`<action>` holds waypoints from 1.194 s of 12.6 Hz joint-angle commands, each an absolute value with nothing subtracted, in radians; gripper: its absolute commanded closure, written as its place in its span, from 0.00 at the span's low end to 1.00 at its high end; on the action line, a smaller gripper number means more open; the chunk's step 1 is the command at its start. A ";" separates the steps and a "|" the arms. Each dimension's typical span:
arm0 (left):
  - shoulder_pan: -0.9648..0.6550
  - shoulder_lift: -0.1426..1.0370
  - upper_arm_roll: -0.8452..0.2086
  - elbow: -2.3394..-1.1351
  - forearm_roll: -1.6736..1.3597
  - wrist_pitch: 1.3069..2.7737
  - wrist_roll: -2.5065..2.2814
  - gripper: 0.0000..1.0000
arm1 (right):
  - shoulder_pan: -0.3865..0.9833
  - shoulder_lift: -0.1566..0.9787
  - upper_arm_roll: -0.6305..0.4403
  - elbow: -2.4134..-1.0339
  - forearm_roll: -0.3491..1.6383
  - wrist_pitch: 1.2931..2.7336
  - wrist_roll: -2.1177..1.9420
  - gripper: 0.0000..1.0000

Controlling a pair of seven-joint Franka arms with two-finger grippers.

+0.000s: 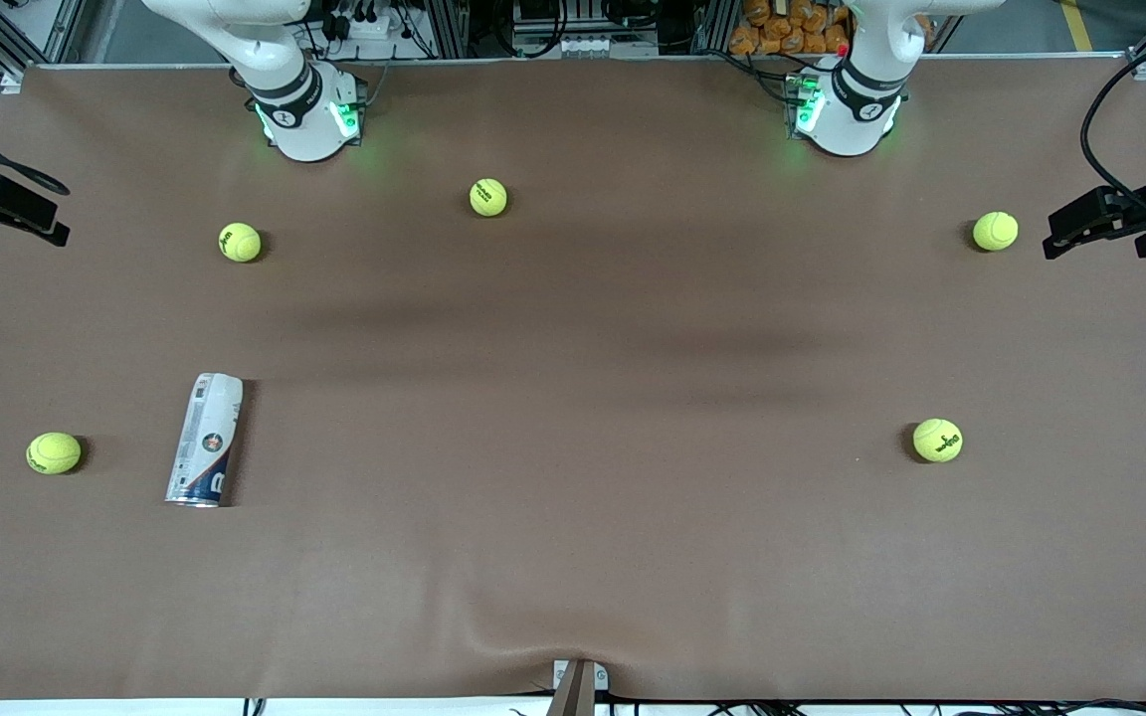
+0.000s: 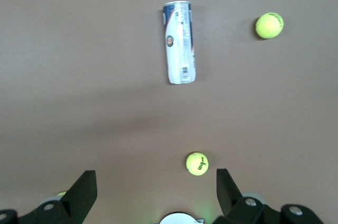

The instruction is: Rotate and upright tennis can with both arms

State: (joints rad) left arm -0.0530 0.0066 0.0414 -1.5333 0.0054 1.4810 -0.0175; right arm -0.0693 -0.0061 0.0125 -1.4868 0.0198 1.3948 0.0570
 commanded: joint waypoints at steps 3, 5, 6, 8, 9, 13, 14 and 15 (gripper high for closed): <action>-0.048 -0.002 0.041 -1.534 -0.012 1.477 0.000 0.00 | -0.078 -0.035 0.015 -1.506 0.054 1.388 0.040 0.00; -0.048 -0.002 0.041 -1.534 -0.014 1.476 0.000 0.00 | -0.078 -0.035 0.015 -1.506 0.054 1.390 0.040 0.00; -0.048 -0.002 0.041 -1.534 -0.023 1.476 0.000 0.00 | -0.080 -0.035 0.015 -1.506 0.054 1.388 0.040 0.00; -0.041 -0.002 0.040 -1.534 -0.025 1.476 0.000 0.00 | -0.078 -0.035 0.014 -1.506 0.054 1.388 0.040 0.00; -0.046 -0.003 0.041 -1.534 -0.025 1.474 -0.002 0.00 | -0.080 -0.035 0.014 -1.506 0.054 1.388 0.040 0.00; -0.046 -0.003 0.040 -1.534 -0.025 1.470 -0.008 0.00 | -0.080 -0.032 0.014 -1.506 0.052 1.393 0.038 0.00; -0.041 -0.003 0.041 -1.534 -0.025 1.470 -0.002 0.00 | -0.081 -0.026 0.012 -1.506 0.052 1.397 0.038 0.00; -0.041 -0.003 0.044 -1.535 -0.025 1.468 0.000 0.00 | -0.084 -0.023 0.011 -1.506 0.052 1.399 0.038 0.00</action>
State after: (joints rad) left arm -0.0512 0.0066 0.0427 -1.5333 -0.0058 1.4808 -0.0175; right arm -0.0695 -0.0082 0.0112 -1.4871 0.0378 1.3922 0.0519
